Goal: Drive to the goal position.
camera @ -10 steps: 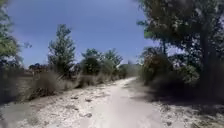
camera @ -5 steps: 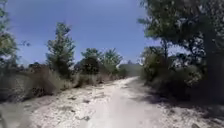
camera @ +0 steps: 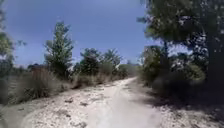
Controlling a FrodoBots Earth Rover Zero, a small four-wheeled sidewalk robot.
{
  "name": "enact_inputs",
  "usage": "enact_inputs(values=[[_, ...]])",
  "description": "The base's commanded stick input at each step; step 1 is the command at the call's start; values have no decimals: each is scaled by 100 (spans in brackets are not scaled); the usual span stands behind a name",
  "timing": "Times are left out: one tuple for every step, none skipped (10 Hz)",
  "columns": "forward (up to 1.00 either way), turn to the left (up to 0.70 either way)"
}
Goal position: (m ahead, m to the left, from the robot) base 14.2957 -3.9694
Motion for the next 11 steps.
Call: enact_inputs(values=[[30, 0], [30, 0], [30, 0], [30, 0], [30, 0], [30, 0], [30, 0], [30, 0], [30, 0], [30, 0], [30, 0]])
